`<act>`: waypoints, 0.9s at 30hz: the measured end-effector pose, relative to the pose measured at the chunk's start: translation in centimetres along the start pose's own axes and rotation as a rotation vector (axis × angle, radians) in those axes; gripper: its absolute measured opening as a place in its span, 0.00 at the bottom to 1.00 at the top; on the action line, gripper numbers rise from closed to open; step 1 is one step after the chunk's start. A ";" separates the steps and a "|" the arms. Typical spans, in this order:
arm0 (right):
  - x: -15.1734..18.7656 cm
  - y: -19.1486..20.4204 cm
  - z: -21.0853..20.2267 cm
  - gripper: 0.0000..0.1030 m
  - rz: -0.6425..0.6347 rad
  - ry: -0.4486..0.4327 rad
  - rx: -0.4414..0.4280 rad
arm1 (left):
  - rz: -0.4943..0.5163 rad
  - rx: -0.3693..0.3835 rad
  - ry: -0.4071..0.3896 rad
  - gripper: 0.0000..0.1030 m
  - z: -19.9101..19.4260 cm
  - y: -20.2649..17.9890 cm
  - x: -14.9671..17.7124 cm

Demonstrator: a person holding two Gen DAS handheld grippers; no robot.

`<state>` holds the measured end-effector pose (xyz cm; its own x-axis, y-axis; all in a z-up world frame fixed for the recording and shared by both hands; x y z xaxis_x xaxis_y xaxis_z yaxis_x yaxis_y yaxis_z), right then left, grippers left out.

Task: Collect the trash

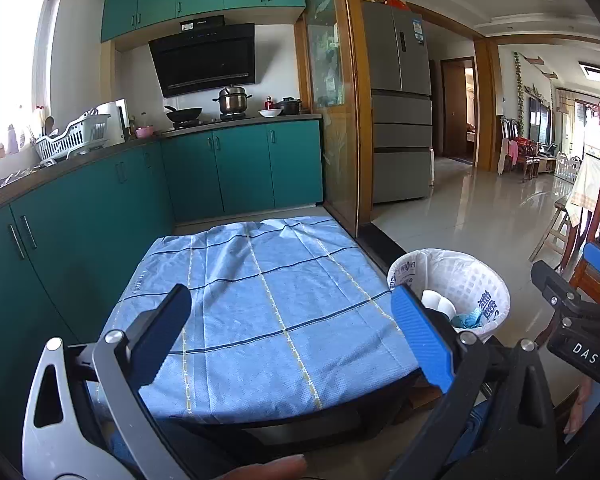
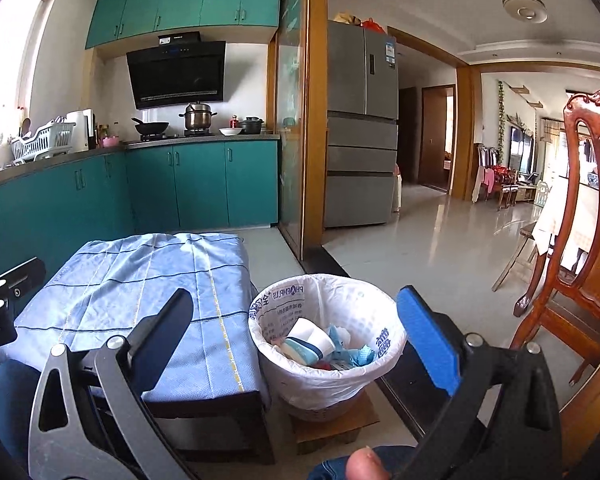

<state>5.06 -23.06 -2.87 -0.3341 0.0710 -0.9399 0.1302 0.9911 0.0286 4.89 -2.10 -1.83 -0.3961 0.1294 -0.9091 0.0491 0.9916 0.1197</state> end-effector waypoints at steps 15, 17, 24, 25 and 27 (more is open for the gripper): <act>0.2 0.7 0.0 0.97 -0.011 0.007 0.014 | 0.009 -0.011 -0.009 0.97 -0.1 0.5 -0.1; 0.2 0.8 0.0 0.97 -0.013 0.007 0.016 | 0.010 -0.011 -0.009 0.97 -0.1 0.4 -0.1; 0.4 0.8 0.2 0.97 -0.014 0.009 0.018 | 0.016 -0.009 -0.002 0.97 0.2 0.4 -0.1; 0.4 0.8 0.2 0.97 -0.014 0.008 0.018 | 0.016 -0.008 -0.002 0.97 0.2 0.4 -0.1; 0.3 0.8 0.2 0.97 -0.014 0.008 0.018 | 0.016 -0.008 -0.001 0.97 0.2 0.4 -0.1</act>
Point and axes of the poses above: each gripper's, at about its wrist camera, not at the fingertips, and z roughly the way its jaws point, y to its left, x to its underside, the point moved 6 cm from there along z, roughly the way its jaws point, and after that the axes turned 2 degrees about z, right-handed, at the moved point
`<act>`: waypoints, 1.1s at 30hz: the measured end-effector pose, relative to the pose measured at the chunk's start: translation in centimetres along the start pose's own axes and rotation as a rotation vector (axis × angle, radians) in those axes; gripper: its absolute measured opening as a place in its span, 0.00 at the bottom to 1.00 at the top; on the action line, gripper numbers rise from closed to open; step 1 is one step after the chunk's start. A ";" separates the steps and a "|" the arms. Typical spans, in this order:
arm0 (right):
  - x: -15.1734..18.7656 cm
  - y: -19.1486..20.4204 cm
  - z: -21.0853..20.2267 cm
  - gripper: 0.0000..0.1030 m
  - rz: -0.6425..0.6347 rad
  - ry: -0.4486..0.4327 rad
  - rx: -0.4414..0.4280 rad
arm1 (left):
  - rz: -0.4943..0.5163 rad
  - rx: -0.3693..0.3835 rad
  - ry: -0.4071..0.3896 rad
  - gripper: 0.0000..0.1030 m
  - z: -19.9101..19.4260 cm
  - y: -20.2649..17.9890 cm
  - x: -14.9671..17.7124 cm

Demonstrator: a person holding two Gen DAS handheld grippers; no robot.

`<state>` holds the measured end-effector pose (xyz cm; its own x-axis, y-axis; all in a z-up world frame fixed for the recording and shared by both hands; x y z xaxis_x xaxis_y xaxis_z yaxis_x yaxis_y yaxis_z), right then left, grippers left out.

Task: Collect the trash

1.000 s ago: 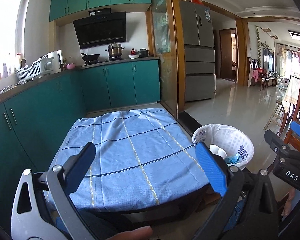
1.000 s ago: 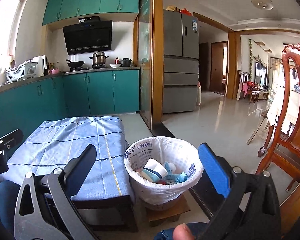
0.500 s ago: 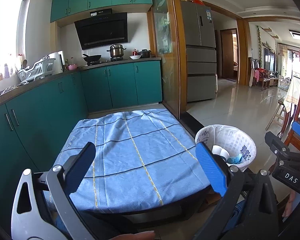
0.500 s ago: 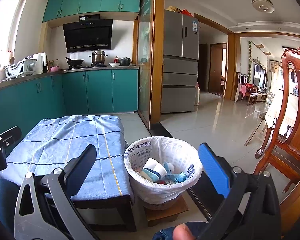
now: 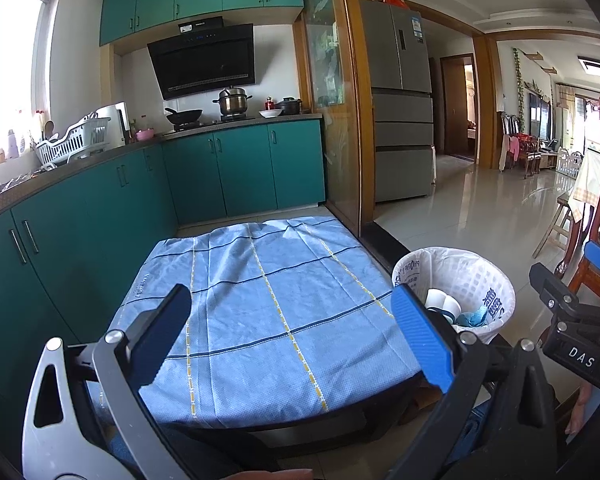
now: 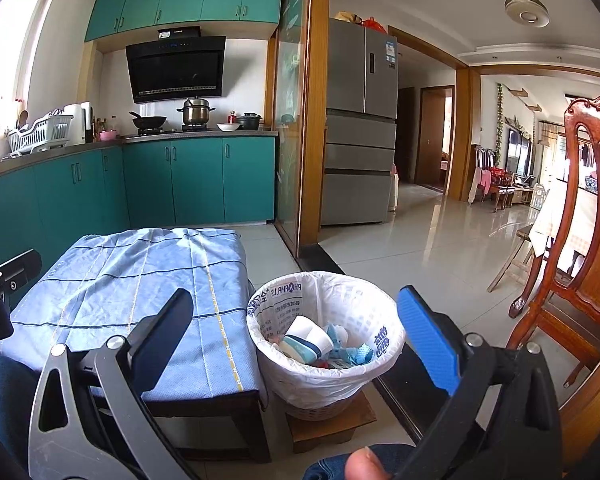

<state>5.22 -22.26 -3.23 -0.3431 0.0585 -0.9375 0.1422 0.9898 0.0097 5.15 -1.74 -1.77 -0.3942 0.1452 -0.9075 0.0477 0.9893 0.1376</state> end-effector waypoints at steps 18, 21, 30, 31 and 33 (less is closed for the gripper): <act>0.7 0.2 1.2 0.97 -0.013 0.026 -0.004 | -0.007 0.001 -0.013 0.97 0.7 -0.1 0.1; 0.8 0.1 1.3 0.97 -0.013 0.029 -0.005 | 0.000 -0.026 -0.050 0.97 0.4 -0.1 -0.1; 1.2 -0.2 2.2 0.97 -0.007 0.053 -0.005 | 0.010 0.013 0.028 0.97 2.3 -0.7 0.7; 1.3 -0.3 2.2 0.97 -0.006 0.056 -0.005 | 0.013 0.009 0.035 0.97 2.7 -0.6 0.8; 1.2 -0.3 2.4 0.97 0.002 0.060 -0.013 | 0.017 -0.003 0.050 0.97 3.8 -0.3 1.0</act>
Point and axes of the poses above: each gripper's, at about its wrist camera, not at the fingertips, and z roughly the way its jaws point, y to its left, x to its underside, the point moved 6 cm from there along z, roughly the way its jaws point, and after that the axes turned 2 degrees about z, right-handed, at the moved point
